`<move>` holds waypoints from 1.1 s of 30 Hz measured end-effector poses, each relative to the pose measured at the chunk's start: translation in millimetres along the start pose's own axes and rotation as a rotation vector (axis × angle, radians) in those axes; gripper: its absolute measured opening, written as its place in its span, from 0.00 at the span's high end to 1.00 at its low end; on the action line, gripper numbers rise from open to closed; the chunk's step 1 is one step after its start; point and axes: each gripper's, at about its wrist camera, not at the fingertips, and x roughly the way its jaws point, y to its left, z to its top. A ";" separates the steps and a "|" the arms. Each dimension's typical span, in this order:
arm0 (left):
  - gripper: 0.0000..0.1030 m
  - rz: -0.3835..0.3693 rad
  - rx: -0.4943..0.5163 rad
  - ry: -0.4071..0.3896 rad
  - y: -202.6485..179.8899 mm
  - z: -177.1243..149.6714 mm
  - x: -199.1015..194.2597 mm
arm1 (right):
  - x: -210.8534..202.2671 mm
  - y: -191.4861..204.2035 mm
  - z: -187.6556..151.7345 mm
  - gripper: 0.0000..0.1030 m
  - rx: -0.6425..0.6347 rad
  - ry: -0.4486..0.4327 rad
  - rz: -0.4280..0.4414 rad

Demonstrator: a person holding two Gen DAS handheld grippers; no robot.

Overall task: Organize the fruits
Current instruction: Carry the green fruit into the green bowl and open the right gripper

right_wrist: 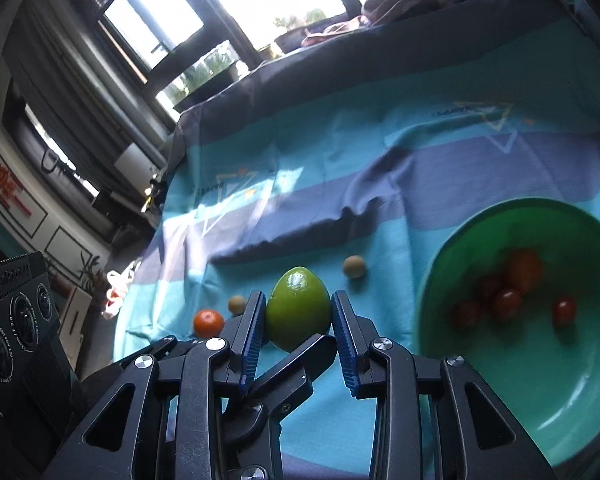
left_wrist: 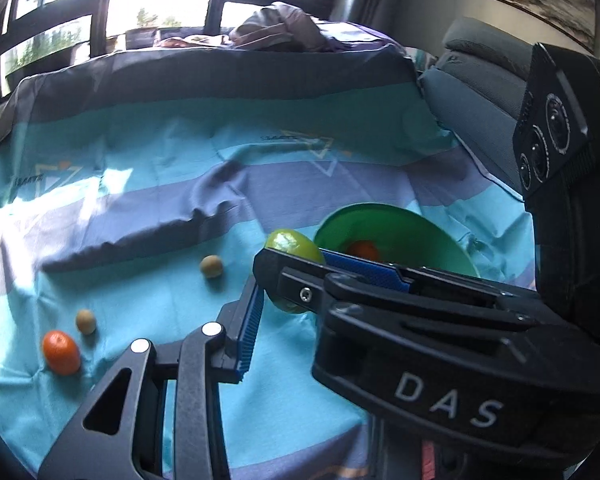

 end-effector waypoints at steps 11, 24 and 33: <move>0.68 -0.158 0.126 0.071 -72.4 15.1 54.2 | -48.8 -78.0 0.5 0.65 0.159 -0.086 -0.136; 0.48 -0.225 0.051 0.131 -71.3 10.6 70.1 | -57.6 -103.8 -5.8 0.62 0.241 -0.090 -0.251; 0.41 0.001 -0.087 0.076 21.7 4.8 10.0 | -58.2 -81.0 1.0 0.49 0.173 -0.134 -0.267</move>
